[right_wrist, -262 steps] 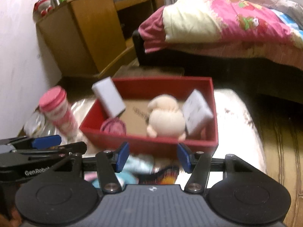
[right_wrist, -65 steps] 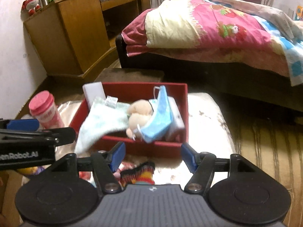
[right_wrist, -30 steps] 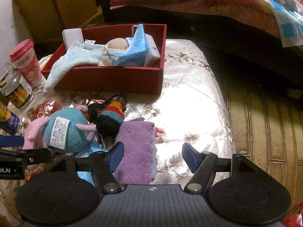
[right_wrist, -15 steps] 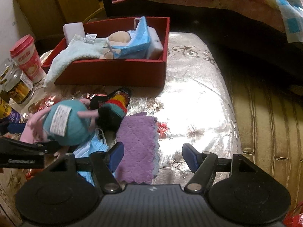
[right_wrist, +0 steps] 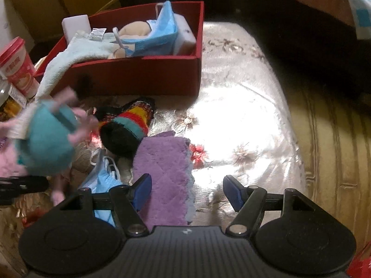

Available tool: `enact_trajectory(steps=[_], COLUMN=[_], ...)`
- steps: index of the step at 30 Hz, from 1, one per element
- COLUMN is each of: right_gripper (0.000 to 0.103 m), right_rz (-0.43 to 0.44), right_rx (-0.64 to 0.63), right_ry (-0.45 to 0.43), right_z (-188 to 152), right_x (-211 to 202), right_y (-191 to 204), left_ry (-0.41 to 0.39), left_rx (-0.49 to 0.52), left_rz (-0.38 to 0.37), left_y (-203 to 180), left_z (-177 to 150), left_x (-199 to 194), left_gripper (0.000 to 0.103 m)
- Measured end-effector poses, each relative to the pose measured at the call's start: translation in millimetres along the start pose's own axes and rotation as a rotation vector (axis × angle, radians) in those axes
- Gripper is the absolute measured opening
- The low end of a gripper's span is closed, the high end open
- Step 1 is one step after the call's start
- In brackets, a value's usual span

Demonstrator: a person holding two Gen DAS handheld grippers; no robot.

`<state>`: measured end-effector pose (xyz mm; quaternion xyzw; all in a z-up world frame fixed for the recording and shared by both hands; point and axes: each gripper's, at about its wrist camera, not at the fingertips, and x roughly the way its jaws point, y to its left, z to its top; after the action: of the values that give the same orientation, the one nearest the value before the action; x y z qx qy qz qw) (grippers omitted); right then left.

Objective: Organize soft objects
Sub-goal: 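Grasp the pink pig plush with the left tool while the right tool grasps the purple cloth, then carry the pig plush and purple cloth into the red box and open both tools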

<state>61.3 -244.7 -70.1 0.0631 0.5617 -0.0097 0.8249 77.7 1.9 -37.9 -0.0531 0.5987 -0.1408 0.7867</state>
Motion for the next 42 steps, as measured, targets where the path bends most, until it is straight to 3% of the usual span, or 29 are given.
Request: enact_trajectory(steps=[7,8,9,11,13,15,26,42], right_gripper=[0.044,0.041,0.029,0.022,0.006,0.000,0.000,0.000], right_rz=[0.041,0.039,0.033,0.038,0.052,0.090,0.179,0.193], right_rx=[0.007,0.003,-0.002,-0.008,0.003,0.020,0.042,-0.012], right_ry=[0.039,0.047,0.054,0.064,0.067,0.075,-0.002,-0.120], right_z=[-3.5,-4.2,-4.9,-6.4,-7.4,-8.6,-8.8,-8.7], right_x=[15.2,18.1,20.4,23.6,21.8,19.3,-12.9,-52.6], right_y=[15.1,17.6,19.5,18.9,14.8,9.3,2.7,16.4], left_ry=[-0.018,-0.011,-0.005,0.003,0.000,-0.004,-0.029,-0.108], left_rx=[-0.007,-0.011,-0.014,-0.012,-0.011,-0.007,-0.008,0.046], left_rz=[-0.030,-0.029,-0.028,-0.024,-0.031,-0.037,-0.050,0.026], left_y=[-2.7,-4.4,-4.4,-6.1,-5.2,-5.6,-8.4,-20.9], left_z=[0.5,0.3,-0.4,-1.0,-2.5,-2.1,-0.8,-4.3], left_x=[-16.4,-14.3,-12.7,-10.5,-11.8,-14.5,-21.8,-36.1], left_gripper=[0.065,0.065,0.065,0.065,0.065,0.065,0.065,0.065])
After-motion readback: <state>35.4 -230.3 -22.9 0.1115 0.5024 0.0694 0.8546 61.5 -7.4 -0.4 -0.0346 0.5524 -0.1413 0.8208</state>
